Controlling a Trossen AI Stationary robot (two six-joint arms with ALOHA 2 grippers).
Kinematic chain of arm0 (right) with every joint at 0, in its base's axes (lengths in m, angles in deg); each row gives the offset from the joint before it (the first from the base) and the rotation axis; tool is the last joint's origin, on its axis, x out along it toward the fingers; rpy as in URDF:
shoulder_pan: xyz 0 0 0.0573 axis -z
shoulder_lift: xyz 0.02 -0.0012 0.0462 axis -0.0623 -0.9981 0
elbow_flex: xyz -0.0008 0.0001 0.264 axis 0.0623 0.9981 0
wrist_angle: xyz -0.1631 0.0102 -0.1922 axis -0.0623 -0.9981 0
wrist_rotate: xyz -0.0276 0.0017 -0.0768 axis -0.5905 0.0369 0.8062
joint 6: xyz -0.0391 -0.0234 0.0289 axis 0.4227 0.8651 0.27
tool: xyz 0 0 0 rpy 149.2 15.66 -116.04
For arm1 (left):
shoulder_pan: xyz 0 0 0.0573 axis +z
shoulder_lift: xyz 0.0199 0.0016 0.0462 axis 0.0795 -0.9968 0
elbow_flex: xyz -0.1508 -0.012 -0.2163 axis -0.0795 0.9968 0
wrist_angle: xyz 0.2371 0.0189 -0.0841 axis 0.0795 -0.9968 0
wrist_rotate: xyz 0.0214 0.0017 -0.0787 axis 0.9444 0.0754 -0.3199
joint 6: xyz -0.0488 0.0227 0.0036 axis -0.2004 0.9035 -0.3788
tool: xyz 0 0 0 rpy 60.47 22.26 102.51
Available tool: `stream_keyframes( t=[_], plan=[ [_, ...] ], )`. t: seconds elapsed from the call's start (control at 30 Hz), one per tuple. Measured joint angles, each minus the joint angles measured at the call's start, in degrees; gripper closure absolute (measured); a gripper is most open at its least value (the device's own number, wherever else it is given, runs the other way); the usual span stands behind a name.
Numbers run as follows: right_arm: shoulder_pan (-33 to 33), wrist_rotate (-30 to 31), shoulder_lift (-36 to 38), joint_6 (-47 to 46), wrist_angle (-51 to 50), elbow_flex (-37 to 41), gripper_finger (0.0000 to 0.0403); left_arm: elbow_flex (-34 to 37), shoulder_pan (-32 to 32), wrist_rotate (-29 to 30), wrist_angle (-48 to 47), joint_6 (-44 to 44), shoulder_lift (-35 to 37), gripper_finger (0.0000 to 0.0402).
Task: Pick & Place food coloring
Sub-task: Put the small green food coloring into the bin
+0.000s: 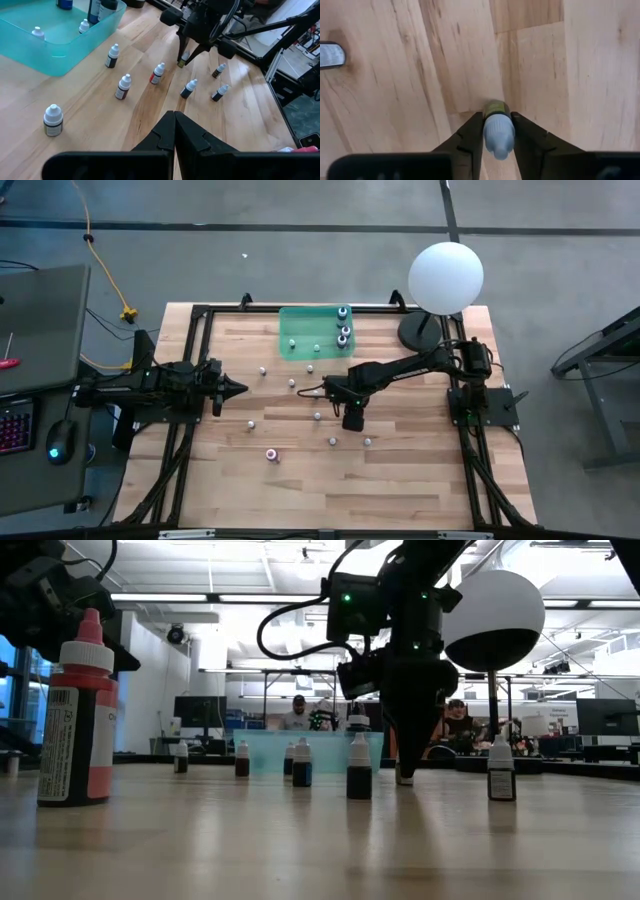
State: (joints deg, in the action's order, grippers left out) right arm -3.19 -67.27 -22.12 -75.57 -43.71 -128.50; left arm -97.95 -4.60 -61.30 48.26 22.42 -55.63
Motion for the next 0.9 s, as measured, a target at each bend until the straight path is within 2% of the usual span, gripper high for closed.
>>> stream_keyframes(
  t=[0.13, 0.43, 0.63, 0.77, 0.9],
  plan=[
    [0.0, -0.5, 0.0, 0.0, 0.1, 0.0, 0.0336, 0.0, 0.0, 0.0, 0.0, 0.0, 0.0, 0.0401],
    [0.0, 0.2, 0.0, 0.5, -1.1, -2.5, 0.0335, 0.0, 0.0, 0.0, 0.0, 0.0, 0.0, 0.0401],
    [0.0, 3.8, 0.0, 3.3, -5.1, -12.2, 0.0337, 0.0, 0.0, 0.0, 0.0, 0.0, 0.0, 0.0401],
    [0.5, 8.1, 0.0, 5.5, -7.0, -21.3, 0.0333, 0.0, 0.0, 0.0, 0.0, 0.0, 0.0, 0.0401],
    [2.9, 8.9, 0.0, 6.8, -7.0, -30.7, 0.0337, 0.0, 0.0, 0.0, 0.0, 0.0, 0.0, 0.0401]
  ],
)
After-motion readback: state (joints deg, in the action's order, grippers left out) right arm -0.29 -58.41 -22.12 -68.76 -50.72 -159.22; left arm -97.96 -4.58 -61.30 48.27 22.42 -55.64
